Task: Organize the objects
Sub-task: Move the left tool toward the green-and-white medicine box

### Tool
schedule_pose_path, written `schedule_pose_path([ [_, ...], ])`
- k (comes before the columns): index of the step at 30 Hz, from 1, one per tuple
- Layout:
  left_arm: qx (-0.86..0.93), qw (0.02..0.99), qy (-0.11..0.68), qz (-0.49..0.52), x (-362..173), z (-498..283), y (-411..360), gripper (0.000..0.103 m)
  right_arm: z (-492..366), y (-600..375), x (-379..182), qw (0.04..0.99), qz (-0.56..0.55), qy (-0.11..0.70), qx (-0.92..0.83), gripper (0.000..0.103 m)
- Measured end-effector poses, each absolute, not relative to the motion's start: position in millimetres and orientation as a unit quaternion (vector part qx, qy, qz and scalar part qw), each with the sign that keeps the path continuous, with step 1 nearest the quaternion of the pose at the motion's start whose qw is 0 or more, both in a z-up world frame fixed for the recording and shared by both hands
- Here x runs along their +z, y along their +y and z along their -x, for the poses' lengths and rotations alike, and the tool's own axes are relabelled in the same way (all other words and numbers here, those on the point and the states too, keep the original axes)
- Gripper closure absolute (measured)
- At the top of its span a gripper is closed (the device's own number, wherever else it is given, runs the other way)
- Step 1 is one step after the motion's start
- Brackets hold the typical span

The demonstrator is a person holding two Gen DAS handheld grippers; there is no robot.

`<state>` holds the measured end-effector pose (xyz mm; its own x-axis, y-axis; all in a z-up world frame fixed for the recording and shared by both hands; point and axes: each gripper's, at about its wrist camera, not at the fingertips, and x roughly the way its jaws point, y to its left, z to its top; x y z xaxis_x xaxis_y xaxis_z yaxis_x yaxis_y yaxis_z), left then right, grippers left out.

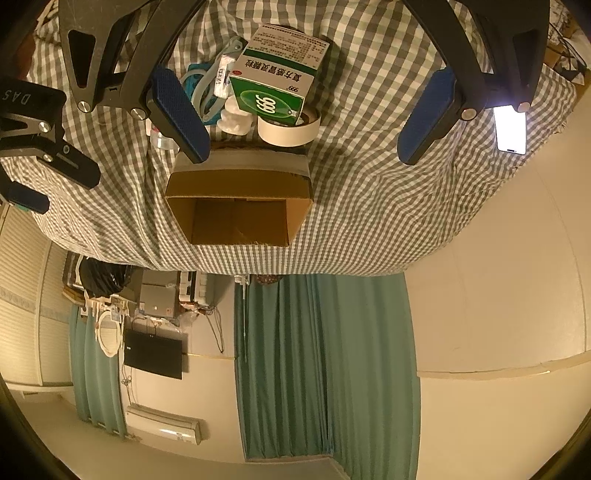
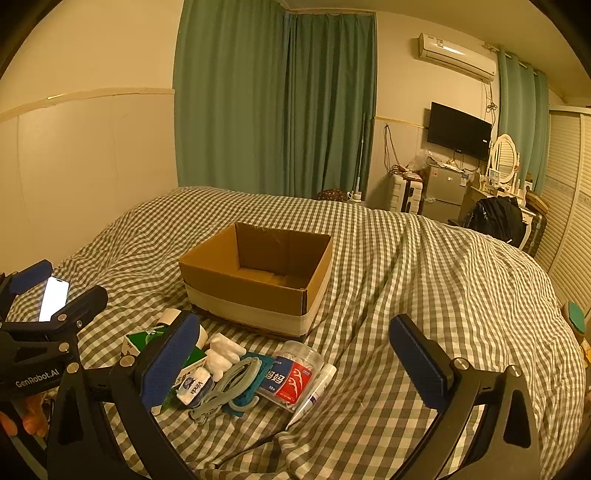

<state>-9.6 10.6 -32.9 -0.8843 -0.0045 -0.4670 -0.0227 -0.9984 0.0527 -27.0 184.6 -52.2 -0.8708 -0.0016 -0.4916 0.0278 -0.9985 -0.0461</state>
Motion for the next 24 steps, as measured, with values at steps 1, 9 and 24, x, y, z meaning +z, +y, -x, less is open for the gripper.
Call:
schedule_pose_path([
  [1, 0.970, 0.004, 0.030, 0.242, -34, 10, 11, 0.000, 27, 185, -52, 0.008, -0.254, 0.026, -0.967, 0.000],
  [9, 0.960, -0.004, 0.043, 0.278, -51, 20, 7, 0.000, 30, 189, -59, 0.008, -0.269, 0.020, -0.963, 0.000],
  [24, 0.927, 0.025, 0.067, 0.369, -107, 35, 17, 0.000, 40, 190, -82, 0.002, -0.303, 0.026, -0.953, 0.000],
])
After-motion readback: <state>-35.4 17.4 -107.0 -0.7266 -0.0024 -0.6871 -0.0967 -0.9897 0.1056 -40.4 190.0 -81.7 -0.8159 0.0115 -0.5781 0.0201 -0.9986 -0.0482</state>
